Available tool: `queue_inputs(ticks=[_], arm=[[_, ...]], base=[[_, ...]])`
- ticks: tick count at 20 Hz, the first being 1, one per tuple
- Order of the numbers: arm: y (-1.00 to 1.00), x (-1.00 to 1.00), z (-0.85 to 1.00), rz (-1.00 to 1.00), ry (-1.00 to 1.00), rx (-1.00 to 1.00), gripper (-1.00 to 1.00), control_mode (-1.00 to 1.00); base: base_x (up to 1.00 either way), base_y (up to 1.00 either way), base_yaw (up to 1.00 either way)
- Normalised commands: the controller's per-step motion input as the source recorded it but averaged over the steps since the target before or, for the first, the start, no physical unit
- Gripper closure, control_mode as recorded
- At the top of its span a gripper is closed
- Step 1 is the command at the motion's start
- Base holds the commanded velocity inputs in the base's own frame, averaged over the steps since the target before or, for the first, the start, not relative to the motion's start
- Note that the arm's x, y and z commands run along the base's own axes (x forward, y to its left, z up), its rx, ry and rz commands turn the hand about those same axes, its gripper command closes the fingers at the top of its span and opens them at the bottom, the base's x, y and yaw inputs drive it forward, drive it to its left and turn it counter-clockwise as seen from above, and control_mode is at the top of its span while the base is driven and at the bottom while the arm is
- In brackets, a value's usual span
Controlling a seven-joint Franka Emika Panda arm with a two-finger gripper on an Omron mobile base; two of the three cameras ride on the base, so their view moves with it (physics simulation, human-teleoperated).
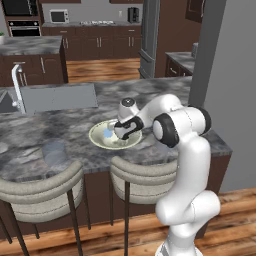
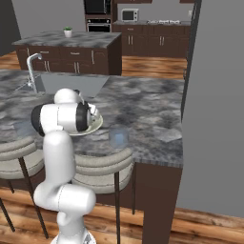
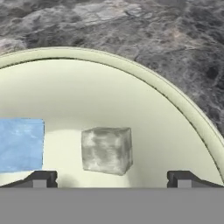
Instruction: There are four ice cubes in the ice bowl. Place two ice cubes in each glass of water.
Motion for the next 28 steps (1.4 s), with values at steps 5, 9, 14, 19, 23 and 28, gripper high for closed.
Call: queue_inputs(ticks=[5, 9, 14, 19, 23, 28], arm=[[0.0, 0.23, -0.23, 0.0, 0.02, -0.04, -1.0, -1.0], [0.0, 0.1, -0.3, 0.0, 0.01, -0.05, -1.0, -1.0], [0.0, 0.47, -0.22, 0.0, -0.04, -0.05, -1.0, -1.0], [0.0, 0.07, -0.28, 0.0, 0.01, -0.01, -1.0, -1.0], [0.0, 0.0, -0.05, 0.0, 0.03, 0.0, 1.0, -1.0], [0.0, -0.03, 0.0, 0.0, 0.0, 0.0, 1.0, -1.0]], base=[[0.0, 0.0, 0.0], [0.0, 0.0, 0.0], [0.0, 0.0, 0.0], [0.0, 0.0, 0.0], [0.0, 0.0, 0.0], [0.0, 0.0, 0.0]])
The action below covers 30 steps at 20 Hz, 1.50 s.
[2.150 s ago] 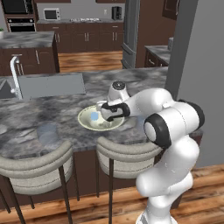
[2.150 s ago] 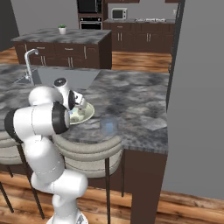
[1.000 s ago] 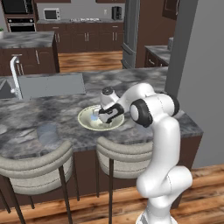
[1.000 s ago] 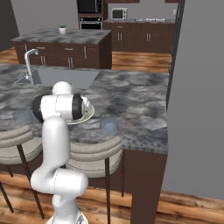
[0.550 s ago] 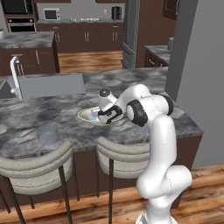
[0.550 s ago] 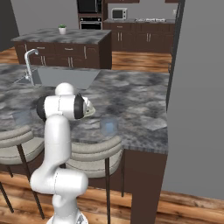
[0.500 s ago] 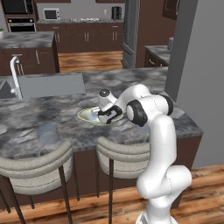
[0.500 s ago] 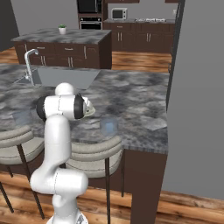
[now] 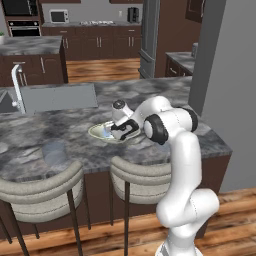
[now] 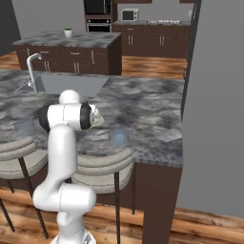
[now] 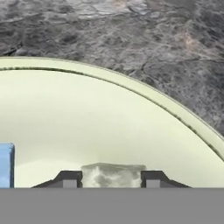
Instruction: There are four ice cubes in the ice bowl. Place two ice cubes in each glass of water.
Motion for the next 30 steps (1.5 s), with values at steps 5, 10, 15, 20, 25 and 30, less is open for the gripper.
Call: queue_inputs(ticks=[5, 10, 15, 20, 25, 30], arm=[[0.0, -0.4, 0.16, 0.0, -0.03, 0.0, 1.0, -1.0], [0.0, -0.52, 0.44, 0.0, 0.0, 0.0, 1.0, -1.0], [-0.06, -0.16, 0.97, -0.05, 0.02, 0.04, 1.0, -1.0], [-0.87, -0.76, 0.81, -0.12, 0.2, 0.19, 1.0, -1.0], [-1.0, -1.0, 0.59, -0.03, 0.18, 0.15, 1.0, -1.0], [-1.0, -0.73, 0.18, 0.0, 0.21, 0.05, 1.0, -1.0]], base=[[0.0, 0.0, 0.0], [0.0, 0.0, 0.0], [0.0, 0.0, 0.0], [0.0, 0.0, 0.0], [0.0, 0.0, 0.0], [0.0, 0.0, 0.0]])
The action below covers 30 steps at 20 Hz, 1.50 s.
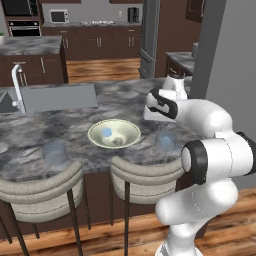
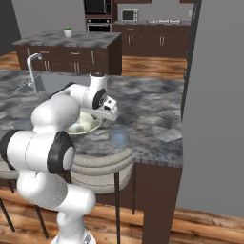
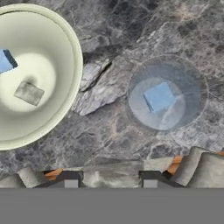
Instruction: There are four ice cubes in the ice bowl. Place two ice cubes in each glass of water.
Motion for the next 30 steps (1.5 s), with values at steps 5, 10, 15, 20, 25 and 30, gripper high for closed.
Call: queue_inputs(ticks=[5, 10, 15, 20, 25, 30], arm=[[-0.84, 0.08, 0.1, 0.0, 0.11, 0.0, 1.0, -1.0], [-0.05, 0.2, -0.09, 0.02, -0.03, -0.05, 1.0, -1.0], [0.0, 0.26, -0.29, 0.0, -0.09, -0.1, 1.0, -1.0], [0.0, 0.36, -0.19, 0.0, -0.1, -0.01, 1.0, -1.0], [-0.02, 0.32, -0.22, 0.0, -0.07, -0.04, 1.0, -1.0], [-0.03, 0.0, -0.2, 0.0, -0.01, -0.01, 1.0, -1.0]], base=[[0.0, 0.0, 0.0], [0.0, 0.0, 0.0], [0.0, 0.0, 0.0], [0.0, 0.0, 0.0], [0.0, 0.0, 0.0], [0.0, 0.0, 0.0]])
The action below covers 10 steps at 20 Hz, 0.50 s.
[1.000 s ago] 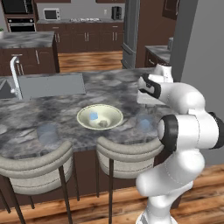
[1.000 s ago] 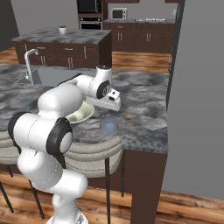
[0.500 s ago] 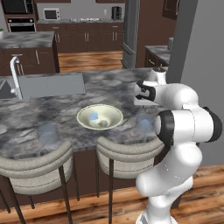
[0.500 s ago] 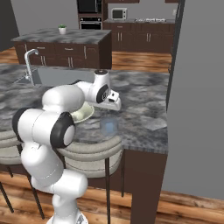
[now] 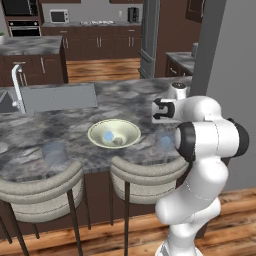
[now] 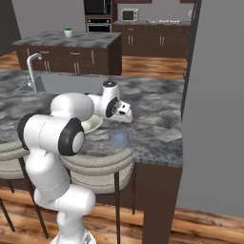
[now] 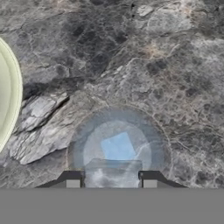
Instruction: There are four ice cubes in the ice bowl. Place two ice cubes in each glass of water.
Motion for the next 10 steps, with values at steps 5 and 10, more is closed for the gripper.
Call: queue_inputs(ticks=[5, 10], arm=[[-0.16, 0.08, -0.11, 0.0, -0.03, 0.0, -1.0, -1.0], [-0.05, 0.15, -0.02, 0.0, 0.0, 0.0, -1.0, -1.0]], base=[[0.0, 0.0, 0.0], [0.0, 0.0, 0.0]])
